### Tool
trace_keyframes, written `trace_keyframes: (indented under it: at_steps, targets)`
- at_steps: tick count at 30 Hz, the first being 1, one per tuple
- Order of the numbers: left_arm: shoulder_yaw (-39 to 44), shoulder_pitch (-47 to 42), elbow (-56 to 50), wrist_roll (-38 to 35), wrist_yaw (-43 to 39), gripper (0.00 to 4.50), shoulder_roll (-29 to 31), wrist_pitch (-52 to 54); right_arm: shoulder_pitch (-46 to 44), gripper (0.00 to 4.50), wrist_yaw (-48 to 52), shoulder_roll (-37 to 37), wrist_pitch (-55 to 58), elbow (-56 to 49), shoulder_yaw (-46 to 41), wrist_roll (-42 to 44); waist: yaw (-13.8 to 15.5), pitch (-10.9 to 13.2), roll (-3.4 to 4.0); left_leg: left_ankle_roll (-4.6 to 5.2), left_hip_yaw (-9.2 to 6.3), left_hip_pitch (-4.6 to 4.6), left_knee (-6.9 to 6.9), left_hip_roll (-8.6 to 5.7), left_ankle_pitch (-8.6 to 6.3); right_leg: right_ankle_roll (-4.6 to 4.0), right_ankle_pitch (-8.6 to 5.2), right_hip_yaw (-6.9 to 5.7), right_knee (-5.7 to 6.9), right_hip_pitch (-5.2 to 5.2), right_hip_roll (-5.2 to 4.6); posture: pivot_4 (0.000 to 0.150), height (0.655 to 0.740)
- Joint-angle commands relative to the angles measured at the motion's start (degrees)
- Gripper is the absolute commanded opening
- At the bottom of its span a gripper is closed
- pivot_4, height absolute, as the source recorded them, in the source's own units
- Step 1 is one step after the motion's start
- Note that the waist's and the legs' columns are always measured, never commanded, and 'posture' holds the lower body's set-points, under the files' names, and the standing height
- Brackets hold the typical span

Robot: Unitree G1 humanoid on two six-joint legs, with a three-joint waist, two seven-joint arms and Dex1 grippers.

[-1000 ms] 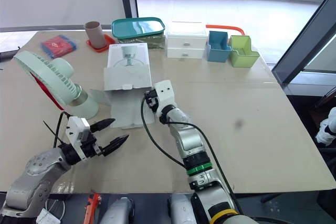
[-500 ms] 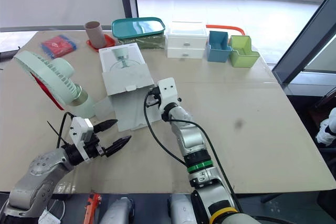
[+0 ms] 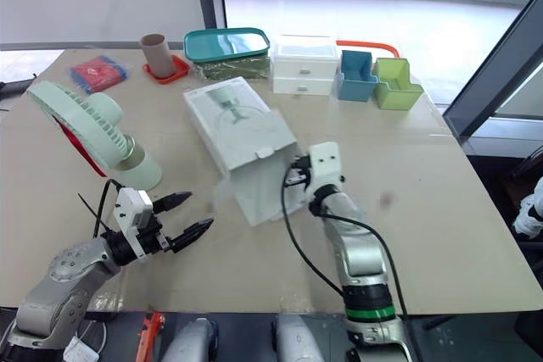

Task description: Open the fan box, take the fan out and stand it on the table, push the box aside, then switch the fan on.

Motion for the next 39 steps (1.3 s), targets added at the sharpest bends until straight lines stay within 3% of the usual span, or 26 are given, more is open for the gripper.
trace_keyframes:
  at_steps: [1, 9, 17, 29, 31, 34, 36, 38, 39]
  targets:
    - [-0.61, -0.67, -0.14, -0.05, -1.07, 4.50, 0.02, -0.54, 3.96, 0.07, -0.46, -3.06, 2.26, -7.17, -5.18, 1.56, 0.00, 0.00, 0.00, 0.00, 0.00, 0.00, 0.00, 0.00, 0.00, 0.00, 0.00, -0.01, 0.00, 0.00, 0.00, 0.150, 0.7400]
    - [-1.43, -2.46, 1.69, 0.13, -1.88, 4.50, -0.20, -0.98, 11.35, 0.07, -1.77, -7.14, 3.51, -10.04, -12.25, 1.76, 0.01, 0.00, 0.01, 0.01, 0.07, 0.08, 0.00, 0.00, 0.00, 0.12, -0.08, 0.07, 0.00, 0.05, 0.02, 0.150, 0.7400]
    - [-1.79, -3.54, 2.68, 0.24, -2.92, 4.50, -0.12, -1.03, 16.61, 0.07, -8.00, -5.66, 7.79, -14.53, -19.38, 1.82, 0.07, -0.01, 0.01, 0.01, 0.09, 0.08, 0.00, -0.03, 0.00, 0.25, -0.17, 0.11, 0.00, 0.06, 0.00, 0.150, 0.7400]
    - [-1.81, -4.07, 2.77, 0.22, -3.50, 4.50, -0.30, -0.79, 17.01, 0.07, -8.44, -5.29, 7.91, -16.09, -16.96, 2.11, 0.03, -0.02, 0.02, 0.01, 0.14, 0.13, 0.00, 0.00, 0.01, 0.29, -0.19, 0.16, 0.00, 0.06, 0.03, 0.150, 0.7400]
    - [-1.54, -3.98, 2.80, 0.20, -3.63, 4.50, -0.15, -0.91, 18.23, 0.07, -4.81, -6.79, 6.76, -16.75, -16.94, 4.00, 0.03, -0.01, 0.02, 0.01, 0.14, 0.13, 0.00, 0.00, 0.01, 0.29, -0.19, 0.16, 0.00, 0.06, 0.03, 0.150, 0.7400]
    - [-1.36, -3.76, 2.81, 0.20, -3.86, 4.50, 0.06, -1.02, 21.24, 0.85, 1.98, -10.48, 2.73, -17.51, -17.80, 6.44, 0.04, -0.01, 0.02, 0.01, 0.14, 0.11, 0.00, -0.01, 0.00, 0.29, -0.19, 0.16, 0.00, 0.07, 0.02, 0.150, 0.7400]
    - [-1.49, -3.82, 2.95, 0.30, -4.29, 4.50, 0.24, -1.20, 23.85, 1.82, 6.27, -13.29, -0.32, -17.42, -18.60, 7.47, 0.05, -0.01, 0.02, 0.02, 0.14, 0.11, 0.00, -0.02, 0.00, 0.28, -0.20, 0.16, 0.00, 0.07, 0.01, 0.150, 0.7400]
    - [-1.65, -4.19, 3.50, 0.54, -4.84, 4.50, 0.46, -1.55, 26.88, 2.35, 11.30, -16.20, -3.81, -16.88, -20.02, 8.88, 0.07, -0.01, 0.04, 0.02, 0.14, 0.11, 0.00, -0.03, -0.01, 0.28, -0.20, 0.16, 0.00, 0.07, 0.01, 0.150, 0.7400]
    - [-1.66, -4.32, 3.72, 0.62, -5.03, 4.50, 0.50, -1.70, 27.90, 2.82, 12.88, -17.17, -5.22, -16.47, -20.49, 9.69, 0.07, -0.01, 0.03, 0.02, 0.14, 0.12, 0.00, -0.04, -0.01, 0.35, -0.25, 0.16, 0.00, 0.09, 0.00, 0.150, 0.7400]
